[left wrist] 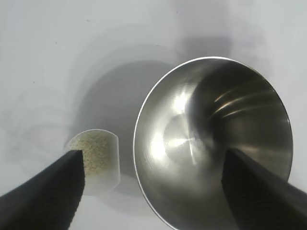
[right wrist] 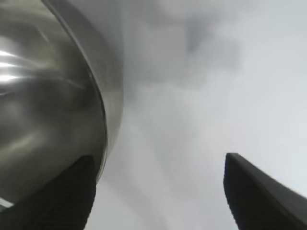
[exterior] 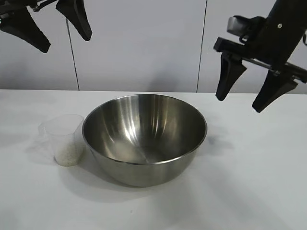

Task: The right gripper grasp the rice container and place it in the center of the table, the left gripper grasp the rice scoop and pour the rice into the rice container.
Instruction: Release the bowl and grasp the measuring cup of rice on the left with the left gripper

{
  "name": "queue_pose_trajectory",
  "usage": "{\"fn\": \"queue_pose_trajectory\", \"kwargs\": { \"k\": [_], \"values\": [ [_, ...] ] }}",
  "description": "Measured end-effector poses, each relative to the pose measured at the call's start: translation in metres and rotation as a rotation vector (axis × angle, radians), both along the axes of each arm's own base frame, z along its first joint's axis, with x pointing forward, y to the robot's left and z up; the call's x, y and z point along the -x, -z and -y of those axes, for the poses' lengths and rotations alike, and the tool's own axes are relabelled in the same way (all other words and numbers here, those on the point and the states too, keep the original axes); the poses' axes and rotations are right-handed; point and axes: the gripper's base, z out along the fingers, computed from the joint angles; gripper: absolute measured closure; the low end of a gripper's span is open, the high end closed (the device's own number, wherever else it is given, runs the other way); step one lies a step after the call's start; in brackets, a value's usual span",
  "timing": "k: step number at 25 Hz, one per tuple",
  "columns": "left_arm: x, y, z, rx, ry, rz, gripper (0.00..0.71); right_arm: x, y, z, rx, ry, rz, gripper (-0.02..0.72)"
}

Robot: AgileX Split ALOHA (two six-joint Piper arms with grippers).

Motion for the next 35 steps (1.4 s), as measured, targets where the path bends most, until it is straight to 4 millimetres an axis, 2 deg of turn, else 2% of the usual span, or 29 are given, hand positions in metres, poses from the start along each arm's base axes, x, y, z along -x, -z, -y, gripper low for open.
{"fn": "queue_pose_trajectory", "kwargs": {
  "k": [7, 10, 35],
  "values": [
    [0.000, 0.000, 0.000, 0.000, 0.000, 0.000, 0.140, 0.021, -0.046, 0.003, -0.013, -0.022, 0.120, 0.188],
    [0.000, 0.000, 0.000, 0.000, 0.000, 0.000, 0.140, 0.026, -0.056, 0.004, -0.013, -0.025, 0.148, 0.188],
    [-0.004, -0.002, 0.001, 0.016, -0.013, 0.048, 0.140, 0.026, -0.057, 0.003, -0.022, -0.024, 0.147, 0.188]
  ]
}}
